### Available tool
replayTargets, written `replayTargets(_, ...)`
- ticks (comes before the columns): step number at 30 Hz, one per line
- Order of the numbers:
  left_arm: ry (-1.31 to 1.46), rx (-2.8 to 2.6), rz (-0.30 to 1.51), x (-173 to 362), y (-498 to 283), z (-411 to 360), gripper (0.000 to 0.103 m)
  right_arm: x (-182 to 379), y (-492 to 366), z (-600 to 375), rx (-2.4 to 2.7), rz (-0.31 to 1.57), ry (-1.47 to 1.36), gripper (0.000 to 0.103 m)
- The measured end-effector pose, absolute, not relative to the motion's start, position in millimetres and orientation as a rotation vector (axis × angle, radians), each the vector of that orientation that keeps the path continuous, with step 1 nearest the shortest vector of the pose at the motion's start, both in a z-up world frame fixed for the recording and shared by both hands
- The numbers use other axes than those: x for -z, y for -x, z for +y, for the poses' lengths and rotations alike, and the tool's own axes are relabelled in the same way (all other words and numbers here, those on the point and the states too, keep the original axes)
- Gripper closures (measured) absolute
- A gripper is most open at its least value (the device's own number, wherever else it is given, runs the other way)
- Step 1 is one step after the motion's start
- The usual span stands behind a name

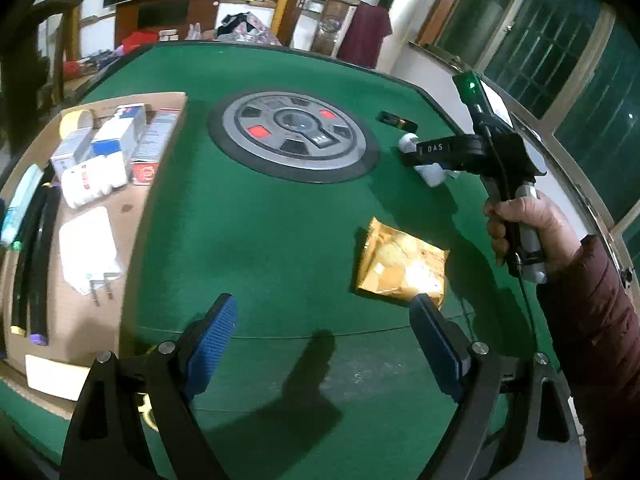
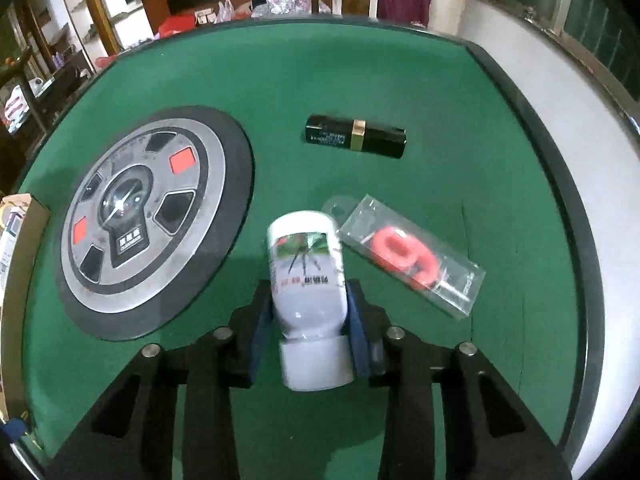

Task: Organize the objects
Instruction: 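Grasp the yellow cracker pack with the left gripper while the right grasps the white bottle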

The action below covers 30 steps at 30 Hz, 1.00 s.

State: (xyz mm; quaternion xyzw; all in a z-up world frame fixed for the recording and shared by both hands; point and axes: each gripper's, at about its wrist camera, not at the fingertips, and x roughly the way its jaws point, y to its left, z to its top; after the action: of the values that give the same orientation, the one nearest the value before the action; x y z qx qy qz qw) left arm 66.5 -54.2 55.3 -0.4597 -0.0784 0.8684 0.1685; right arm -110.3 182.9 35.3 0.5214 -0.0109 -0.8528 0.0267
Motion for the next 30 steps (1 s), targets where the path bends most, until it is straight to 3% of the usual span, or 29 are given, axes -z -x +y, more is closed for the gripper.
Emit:
replayTargets(3, 1.256, -2.439, -0.114, -58.0, -69.1, -37.6, 0.019, -36.4, 93.0, 190.2, 2.587, -0.121, -1.616, 0.071)
replayTargets(8, 1.135, -2.347, 0.271, -62.6, -68.7, 11.6, 0.019, -36.4, 44.1, 213.2, 2.522, -0.273, -1.601, 0.071)
replayTargets(10, 1.152, -2.281, 0.338, -57.7, -57.5, 28.5, 0.019, -35.0, 28.1, 227.3, 2.5, -0.37, -1.584, 0.071)
replayTargets(16, 1.297, -2.294, 0.274, -31.7, -25.5, 53.3, 0.019, -32.9, -4.7, 244.8, 2.486, -0.522, -1.507, 0.071)
replayTargets(19, 1.322, -2.329, 0.363, -18.2, -24.0, 71.3, 0.016, -32.2, -1.9, 234.9, 2.499, -0.511, -1.485, 0.071)
replayTargets(22, 1.303, -2.356, 0.337, -17.1, -25.6, 74.0, 0.016, -30.6, -0.5, 223.8, 2.52, -0.475, -1.467, 0.071)
replayTargets(25, 1.284, -2.377, 0.305, -20.9, -26.0, 69.2, 0.041, -28.5, -1.7, 220.5, 2.517, -0.483, -1.45, 0.071)
replayTargets(30, 1.291, -2.359, 0.203, -27.5, -32.8, 53.7, 0.045, -28.1, -9.2, 220.5, 2.508, -0.509, -1.435, 0.071)
